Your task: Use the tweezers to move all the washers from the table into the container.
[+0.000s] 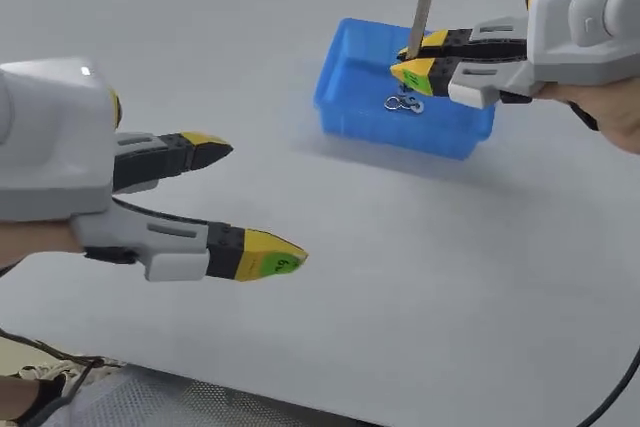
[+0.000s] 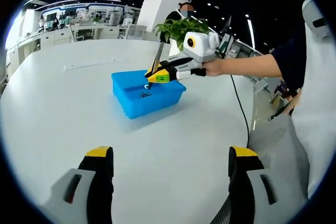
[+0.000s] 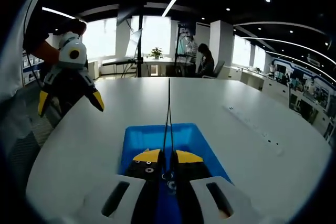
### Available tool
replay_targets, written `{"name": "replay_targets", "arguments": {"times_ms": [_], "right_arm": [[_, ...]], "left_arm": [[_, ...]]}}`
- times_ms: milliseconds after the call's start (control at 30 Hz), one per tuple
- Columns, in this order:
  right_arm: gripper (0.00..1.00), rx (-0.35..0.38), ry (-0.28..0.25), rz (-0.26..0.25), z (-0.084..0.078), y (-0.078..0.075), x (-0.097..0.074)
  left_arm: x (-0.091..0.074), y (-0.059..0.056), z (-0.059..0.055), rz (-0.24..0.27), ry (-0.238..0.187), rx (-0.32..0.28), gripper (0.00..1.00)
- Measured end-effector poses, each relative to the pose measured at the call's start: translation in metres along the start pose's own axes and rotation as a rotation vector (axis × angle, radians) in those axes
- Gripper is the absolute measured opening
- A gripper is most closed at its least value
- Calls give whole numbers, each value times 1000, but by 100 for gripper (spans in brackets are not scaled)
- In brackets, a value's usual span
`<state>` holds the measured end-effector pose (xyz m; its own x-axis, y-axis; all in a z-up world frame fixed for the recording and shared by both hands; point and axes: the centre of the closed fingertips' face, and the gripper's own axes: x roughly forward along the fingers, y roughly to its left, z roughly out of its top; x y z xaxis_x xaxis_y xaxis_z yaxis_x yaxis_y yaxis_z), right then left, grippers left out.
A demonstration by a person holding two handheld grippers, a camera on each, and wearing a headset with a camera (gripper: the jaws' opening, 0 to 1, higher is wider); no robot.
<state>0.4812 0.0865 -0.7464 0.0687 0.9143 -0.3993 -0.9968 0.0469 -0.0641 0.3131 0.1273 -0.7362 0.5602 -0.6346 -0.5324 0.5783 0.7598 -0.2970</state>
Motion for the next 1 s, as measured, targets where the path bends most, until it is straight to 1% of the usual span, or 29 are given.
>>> {"name": "replay_targets", "arguments": {"times_ms": [67,167,267,467,567,733,1000], "right_arm": [[10,6,-2,0,-1,1,1],[10,8,1,1,-6,0,3],[10,5,6,5,-7,2,5],[10,5,14,12,-14,3,10],[10,10,18,16,-17,4,11],[10,10,17,17,-16,4,12],[10,17,14,11,-14,4,11]], "left_arm": [[0,0,0,4,1,-1,99],[-1,3,-2,15,9,-5,99],[-2,4,-3,22,12,-9,99],[-4,1,-8,19,34,-2,99],[-5,2,-10,21,45,-2,99],[-5,3,-9,27,45,-4,99],[-2,0,-9,16,50,1,99]]}}
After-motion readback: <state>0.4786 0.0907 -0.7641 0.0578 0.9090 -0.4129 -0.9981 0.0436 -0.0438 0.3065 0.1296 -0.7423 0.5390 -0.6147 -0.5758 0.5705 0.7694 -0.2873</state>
